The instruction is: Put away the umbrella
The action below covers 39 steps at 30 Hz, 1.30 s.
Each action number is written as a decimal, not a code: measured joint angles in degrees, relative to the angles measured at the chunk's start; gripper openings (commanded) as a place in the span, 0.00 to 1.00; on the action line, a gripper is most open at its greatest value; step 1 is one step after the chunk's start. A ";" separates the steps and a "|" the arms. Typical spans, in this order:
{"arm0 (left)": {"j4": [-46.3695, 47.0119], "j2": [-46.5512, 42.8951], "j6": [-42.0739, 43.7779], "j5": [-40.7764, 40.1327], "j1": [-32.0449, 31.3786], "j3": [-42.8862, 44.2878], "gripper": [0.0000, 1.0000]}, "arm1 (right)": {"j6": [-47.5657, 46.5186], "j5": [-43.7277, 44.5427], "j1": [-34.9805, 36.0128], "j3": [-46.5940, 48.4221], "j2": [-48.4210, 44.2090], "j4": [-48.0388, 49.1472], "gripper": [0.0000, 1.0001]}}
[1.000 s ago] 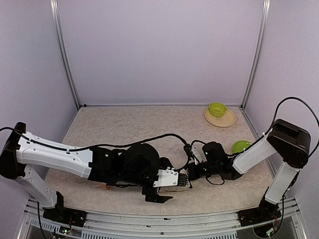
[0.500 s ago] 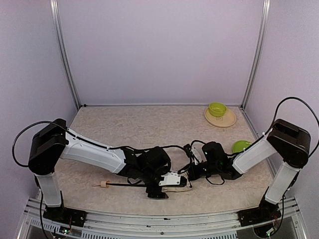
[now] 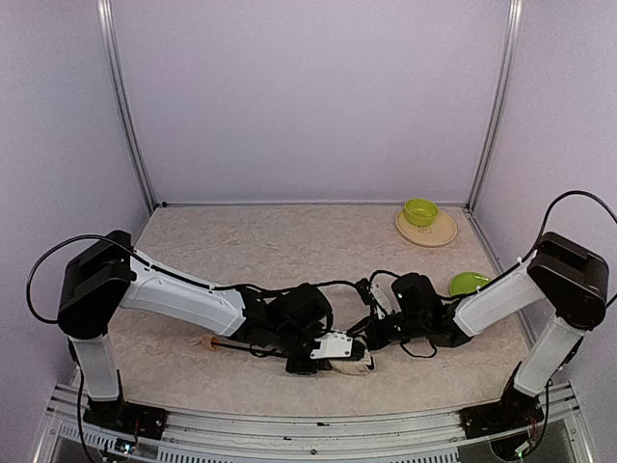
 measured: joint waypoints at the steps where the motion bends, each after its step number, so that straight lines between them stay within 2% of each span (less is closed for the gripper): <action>1: 0.07 -0.02 0.20 -0.04 0.00 -0.02 0.00 | -0.20 0.17 0.00 0.00 -0.42 -0.55 0.00; 4: 1.01 -0.61 0.22 -0.22 0.00 -0.90 0.00 | -0.68 0.52 -0.07 0.00 -1.86 -2.40 0.00; 9: 0.92 -4.81 -0.72 -1.20 0.24 -5.27 0.00 | -1.46 -0.48 -0.24 -0.74 -4.61 -3.58 0.35; 12: -2.21 -8.00 -1.64 0.04 0.87 -6.16 0.00 | -1.31 -2.84 -0.55 -4.20 -8.59 -2.99 0.44; 18: -9.07 -15.74 -4.17 5.22 1.90 -3.30 0.00 | -4.26 -4.98 -2.34 -8.04 -24.90 -8.74 0.50; 23: -13.57 -23.76 -6.21 10.71 2.49 1.14 0.00 | -12.00 -7.37 -4.96 -8.02 -40.30 -13.81 0.55; 26: -15.56 -27.04 -7.56 13.38 2.69 4.61 0.00 | -16.41 -10.36 -5.01 -8.09 -45.33 -13.29 0.56; 29: -17.51 -28.13 -9.03 15.28 2.89 8.52 0.00 | -18.71 -14.47 -4.50 -8.46 -44.65 -7.78 0.56; 33: -18.91 -28.13 -11.10 17.68 3.56 11.23 0.00 | -20.20 -17.97 -0.35 -8.35 -37.24 1.38 0.65; 39: -20.41 -28.13 -13.40 19.50 4.09 11.52 0.00 | -20.44 -20.11 4.37 -6.84 -29.14 12.44 0.66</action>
